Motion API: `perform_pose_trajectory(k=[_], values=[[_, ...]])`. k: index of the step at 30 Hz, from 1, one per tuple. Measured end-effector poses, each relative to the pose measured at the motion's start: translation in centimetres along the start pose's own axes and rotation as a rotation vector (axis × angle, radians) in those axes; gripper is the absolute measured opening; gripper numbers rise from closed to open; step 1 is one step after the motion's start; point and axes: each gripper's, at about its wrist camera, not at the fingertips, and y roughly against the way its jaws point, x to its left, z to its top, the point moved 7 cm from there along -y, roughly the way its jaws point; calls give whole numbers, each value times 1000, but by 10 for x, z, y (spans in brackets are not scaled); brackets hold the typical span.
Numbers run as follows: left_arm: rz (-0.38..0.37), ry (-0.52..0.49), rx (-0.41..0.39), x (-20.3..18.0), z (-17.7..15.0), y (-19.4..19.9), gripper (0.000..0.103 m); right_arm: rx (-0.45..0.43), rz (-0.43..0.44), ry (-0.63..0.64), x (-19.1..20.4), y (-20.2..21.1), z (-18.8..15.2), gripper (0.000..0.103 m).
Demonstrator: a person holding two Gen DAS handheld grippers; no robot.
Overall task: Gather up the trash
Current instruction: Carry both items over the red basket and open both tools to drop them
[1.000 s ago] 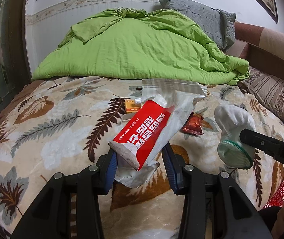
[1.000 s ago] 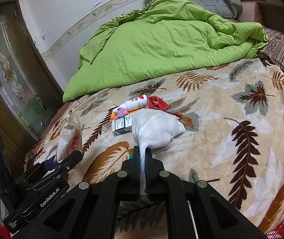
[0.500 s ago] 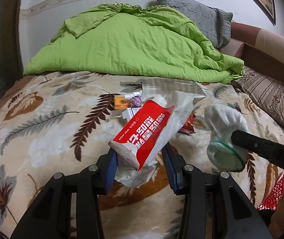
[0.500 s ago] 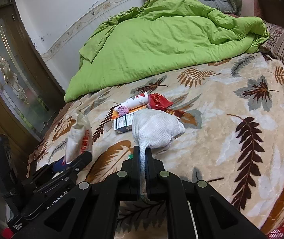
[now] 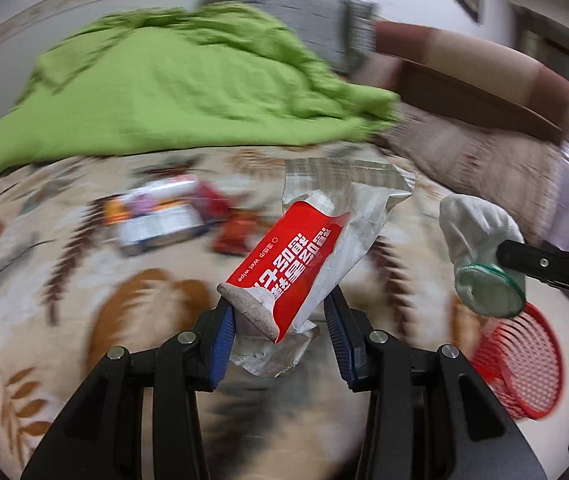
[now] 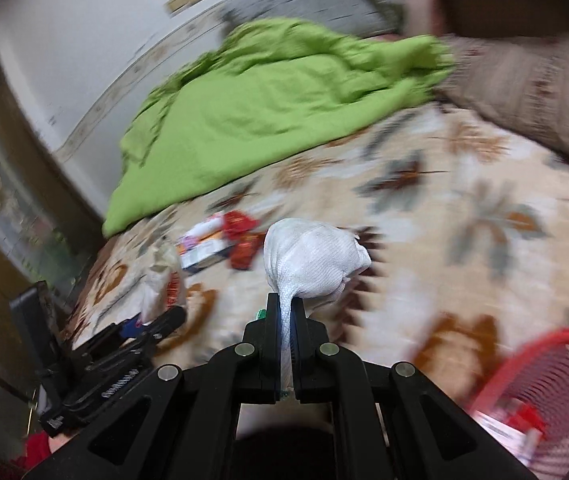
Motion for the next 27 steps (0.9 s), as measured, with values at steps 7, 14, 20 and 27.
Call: perform_pose_trajectory(k=[7,14,20,27], values=[[-263,-139,92,-127,1,2,42,-55,-216,-121,-103,97,-21,5],[-472,-214,269,-238,-31,-15,42,-23,-303,-199,-159,134,-54,7],[-512,-256,339,-275,-47,-26,63,11,-372,-264,-193,143,-74,40],[-462,-216,300,-245,-33,-18,67,-26,-324,-262,-183,143,-57,40]])
